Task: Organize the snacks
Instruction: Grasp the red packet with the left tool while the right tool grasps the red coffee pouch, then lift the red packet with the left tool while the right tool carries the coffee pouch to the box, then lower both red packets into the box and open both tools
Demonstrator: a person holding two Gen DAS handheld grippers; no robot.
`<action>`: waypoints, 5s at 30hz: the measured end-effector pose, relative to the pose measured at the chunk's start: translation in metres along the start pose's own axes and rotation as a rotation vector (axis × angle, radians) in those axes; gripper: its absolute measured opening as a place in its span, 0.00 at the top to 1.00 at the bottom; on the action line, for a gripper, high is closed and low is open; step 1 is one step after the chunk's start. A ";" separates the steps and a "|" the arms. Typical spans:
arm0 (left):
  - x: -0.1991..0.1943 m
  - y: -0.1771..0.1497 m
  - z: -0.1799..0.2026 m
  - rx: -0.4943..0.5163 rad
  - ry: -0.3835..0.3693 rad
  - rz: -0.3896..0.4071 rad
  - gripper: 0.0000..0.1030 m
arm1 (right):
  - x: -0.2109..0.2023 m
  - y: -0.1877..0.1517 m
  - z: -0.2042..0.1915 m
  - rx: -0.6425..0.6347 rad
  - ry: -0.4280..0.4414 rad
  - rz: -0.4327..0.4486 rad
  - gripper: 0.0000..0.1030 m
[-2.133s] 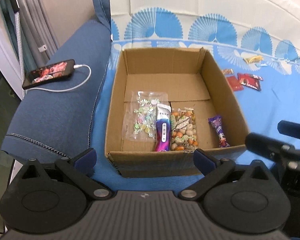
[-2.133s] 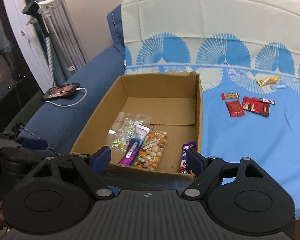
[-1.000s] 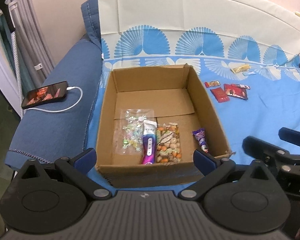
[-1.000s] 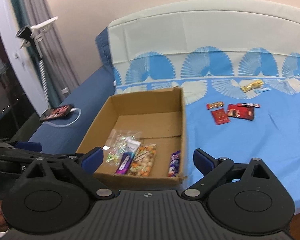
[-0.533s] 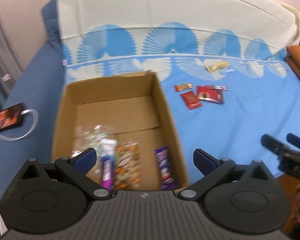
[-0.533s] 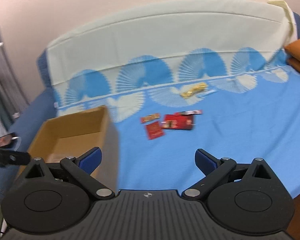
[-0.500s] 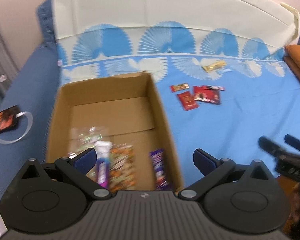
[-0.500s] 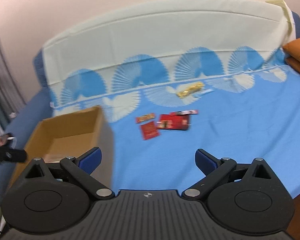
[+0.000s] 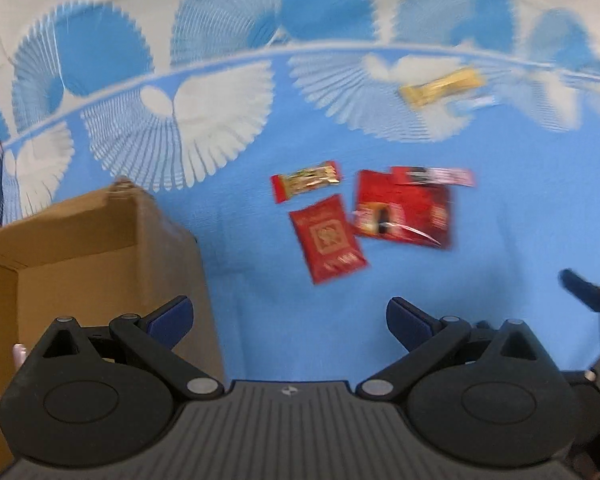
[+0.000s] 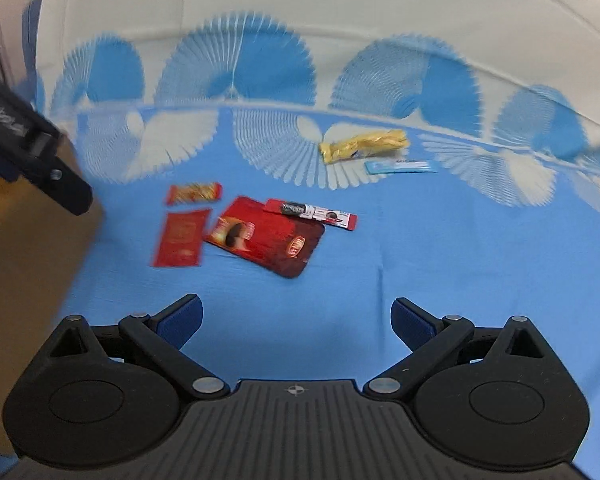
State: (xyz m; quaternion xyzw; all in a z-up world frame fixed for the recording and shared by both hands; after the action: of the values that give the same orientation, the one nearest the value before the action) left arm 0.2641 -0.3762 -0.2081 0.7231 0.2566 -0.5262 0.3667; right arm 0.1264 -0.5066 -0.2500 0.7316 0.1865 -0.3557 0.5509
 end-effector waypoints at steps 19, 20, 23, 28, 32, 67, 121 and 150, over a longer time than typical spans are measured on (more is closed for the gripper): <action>0.137 0.018 -0.018 -0.164 -0.128 -0.154 0.00 | 0.135 0.013 -0.042 -0.258 0.103 0.159 0.01; 0.137 0.019 -0.017 -0.160 -0.127 -0.147 0.00 | 0.135 0.013 -0.043 -0.272 0.108 0.171 0.01; 0.132 0.023 -0.013 -0.145 -0.132 -0.120 0.17 | 0.135 0.015 -0.042 -0.237 0.158 0.155 0.19; 0.107 0.029 -0.010 -0.136 -0.179 -0.059 0.82 | 0.122 0.012 -0.042 -0.270 0.166 0.173 0.60; 0.088 0.025 -0.009 -0.128 -0.200 -0.024 0.91 | 0.104 0.012 -0.043 -0.228 0.180 0.160 0.74; -0.055 -0.066 -0.016 0.022 -0.258 0.172 0.96 | -0.035 -0.020 -0.014 0.402 0.057 0.024 0.90; -0.149 -0.252 -0.234 -0.182 -0.080 0.274 0.96 | -0.163 -0.053 -0.303 0.145 0.314 -0.041 0.89; -0.075 -0.231 -0.238 -0.151 -0.049 0.166 0.93 | -0.098 -0.052 -0.314 0.126 0.259 -0.120 0.86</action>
State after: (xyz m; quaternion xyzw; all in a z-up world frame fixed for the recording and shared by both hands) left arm 0.2022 -0.0461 -0.1547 0.6990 0.2256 -0.4906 0.4688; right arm 0.1243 -0.1832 -0.1704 0.7920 0.2765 -0.3018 0.4530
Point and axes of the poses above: each gripper's, at about its wrist camera, not at the fingertips, and x roughly the way its jaws point, z to its right, y to its top, the point moved 8 cm from there along x, roughly the way its jaws point, and after that the axes turned 9 degrees about x, right-handed, at the moved point
